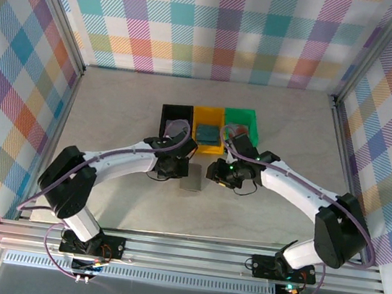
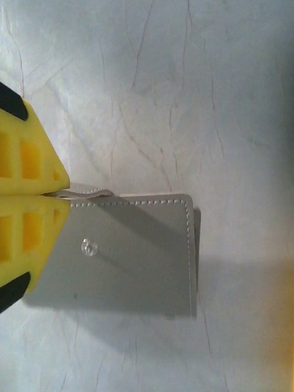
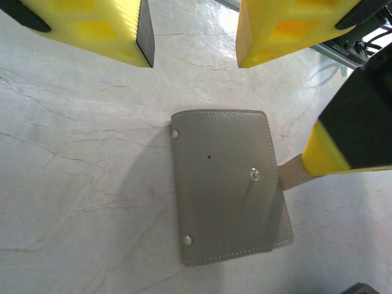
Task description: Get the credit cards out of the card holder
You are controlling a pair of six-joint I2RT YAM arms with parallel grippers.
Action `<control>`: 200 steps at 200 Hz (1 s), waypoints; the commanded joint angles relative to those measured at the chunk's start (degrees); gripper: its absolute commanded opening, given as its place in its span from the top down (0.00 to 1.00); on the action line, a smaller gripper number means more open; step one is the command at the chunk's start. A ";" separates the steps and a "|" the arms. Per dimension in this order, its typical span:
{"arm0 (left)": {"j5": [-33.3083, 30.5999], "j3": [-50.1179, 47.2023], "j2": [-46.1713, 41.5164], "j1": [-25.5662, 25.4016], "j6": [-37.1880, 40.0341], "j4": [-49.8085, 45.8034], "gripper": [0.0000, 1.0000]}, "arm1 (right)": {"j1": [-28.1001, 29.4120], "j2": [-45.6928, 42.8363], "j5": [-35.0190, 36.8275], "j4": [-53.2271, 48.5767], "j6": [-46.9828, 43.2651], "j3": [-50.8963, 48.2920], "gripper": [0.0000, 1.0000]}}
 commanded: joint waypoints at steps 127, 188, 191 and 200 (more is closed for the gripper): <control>9.78 -4.97 -11.96 0.05 -0.30 13.37 1.00 | 1.96 0.89 -0.13 1.51 3.32 2.30 0.60; 12.58 -7.24 -11.35 -0.07 -0.47 17.37 1.00 | 1.79 -1.65 2.74 -0.90 1.93 1.75 0.62; 12.84 -7.33 -11.47 -0.11 -0.34 18.00 1.00 | 1.74 -1.91 2.90 -1.02 1.81 1.66 0.62; 13.36 -7.22 -11.78 -0.49 -0.07 18.96 1.00 | 1.44 -2.68 3.59 -1.70 1.53 1.64 0.62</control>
